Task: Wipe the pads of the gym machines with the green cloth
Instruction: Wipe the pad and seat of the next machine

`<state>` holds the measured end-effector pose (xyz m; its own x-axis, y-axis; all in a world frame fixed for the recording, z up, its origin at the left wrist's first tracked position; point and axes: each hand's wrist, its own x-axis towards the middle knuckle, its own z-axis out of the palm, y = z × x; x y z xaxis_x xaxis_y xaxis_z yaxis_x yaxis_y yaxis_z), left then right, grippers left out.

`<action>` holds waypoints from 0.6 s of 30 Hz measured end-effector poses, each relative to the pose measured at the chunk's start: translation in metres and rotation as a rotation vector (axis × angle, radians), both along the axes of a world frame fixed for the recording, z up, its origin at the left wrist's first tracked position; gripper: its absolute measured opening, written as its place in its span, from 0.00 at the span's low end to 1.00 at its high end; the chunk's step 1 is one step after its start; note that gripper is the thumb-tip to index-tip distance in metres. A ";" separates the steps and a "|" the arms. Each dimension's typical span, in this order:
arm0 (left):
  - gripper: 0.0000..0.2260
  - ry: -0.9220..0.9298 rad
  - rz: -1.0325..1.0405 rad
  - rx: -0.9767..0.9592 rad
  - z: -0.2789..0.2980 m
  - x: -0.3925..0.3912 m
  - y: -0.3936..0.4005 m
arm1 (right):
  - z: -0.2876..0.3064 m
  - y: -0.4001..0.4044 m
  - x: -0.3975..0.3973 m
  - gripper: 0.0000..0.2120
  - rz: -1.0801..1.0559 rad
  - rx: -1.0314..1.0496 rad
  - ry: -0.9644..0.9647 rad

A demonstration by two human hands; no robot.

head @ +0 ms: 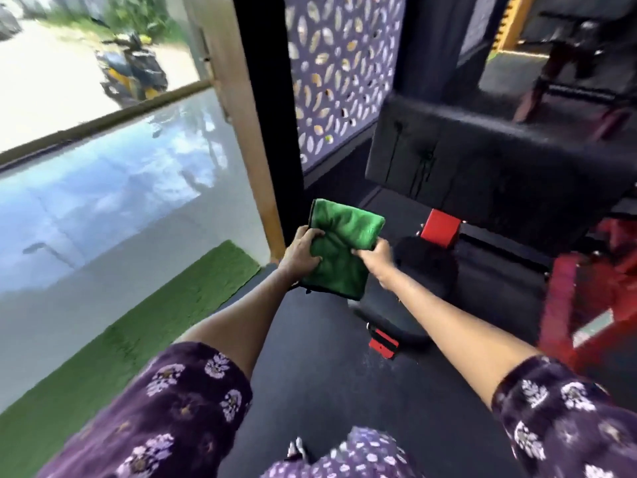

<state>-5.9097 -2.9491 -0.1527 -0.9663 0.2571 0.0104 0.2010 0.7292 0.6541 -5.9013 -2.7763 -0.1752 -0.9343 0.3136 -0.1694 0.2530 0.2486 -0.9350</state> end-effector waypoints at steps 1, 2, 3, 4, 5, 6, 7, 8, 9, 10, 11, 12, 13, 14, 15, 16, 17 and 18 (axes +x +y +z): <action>0.25 0.010 -0.035 -0.009 0.005 -0.025 0.004 | 0.002 0.002 -0.016 0.15 -0.059 -0.013 -0.009; 0.25 0.014 -0.055 -0.010 0.008 -0.042 0.007 | 0.002 0.004 -0.028 0.15 -0.116 -0.014 -0.025; 0.24 0.012 -0.099 -0.003 0.009 -0.069 0.017 | 0.001 0.011 -0.047 0.16 -0.191 -0.007 -0.038; 0.24 0.014 -0.113 0.000 0.010 -0.072 0.021 | 0.000 0.014 -0.052 0.18 -0.201 0.009 -0.053; 0.24 0.015 -0.150 0.003 0.010 -0.086 0.027 | -0.004 0.022 -0.065 0.19 -0.220 0.030 -0.065; 0.24 0.011 -0.191 0.010 0.008 -0.110 0.034 | -0.007 0.030 -0.086 0.20 -0.256 0.032 -0.073; 0.24 0.005 -0.212 0.014 0.006 -0.127 0.037 | -0.009 0.034 -0.102 0.20 -0.271 0.029 -0.083; 0.24 0.004 -0.229 0.018 0.003 -0.153 0.039 | -0.012 0.039 -0.126 0.20 -0.284 0.022 -0.077; 0.24 0.004 -0.229 0.027 -0.001 -0.174 0.039 | -0.012 0.040 -0.147 0.20 -0.279 0.026 -0.071; 0.23 0.006 -0.226 0.039 -0.003 -0.192 0.039 | -0.012 0.042 -0.166 0.19 -0.270 0.027 -0.060; 0.23 0.005 -0.218 0.048 -0.005 -0.216 0.037 | -0.010 0.040 -0.190 0.19 -0.263 0.023 -0.048; 0.23 0.007 -0.209 0.047 -0.008 -0.237 0.035 | -0.011 0.036 -0.209 0.19 -0.259 0.008 -0.040; 0.23 0.013 -0.202 0.039 -0.008 -0.266 0.032 | -0.009 0.031 -0.236 0.19 -0.249 -0.016 -0.028; 0.23 0.015 -0.201 0.025 -0.009 -0.281 0.026 | -0.008 0.026 -0.250 0.20 -0.234 -0.031 -0.018; 0.24 0.013 -0.201 0.004 -0.008 -0.301 0.022 | -0.007 0.022 -0.267 0.20 -0.227 -0.033 -0.013; 0.24 0.017 -0.214 -0.022 -0.006 -0.328 0.019 | -0.007 0.018 -0.290 0.20 -0.235 -0.035 -0.012; 0.24 0.015 -0.218 -0.045 -0.005 -0.349 0.017 | -0.006 0.014 -0.308 0.21 -0.241 -0.030 -0.013; 0.24 0.025 -0.208 -0.055 -0.002 -0.376 0.019 | -0.004 0.013 -0.332 0.22 -0.241 -0.031 -0.003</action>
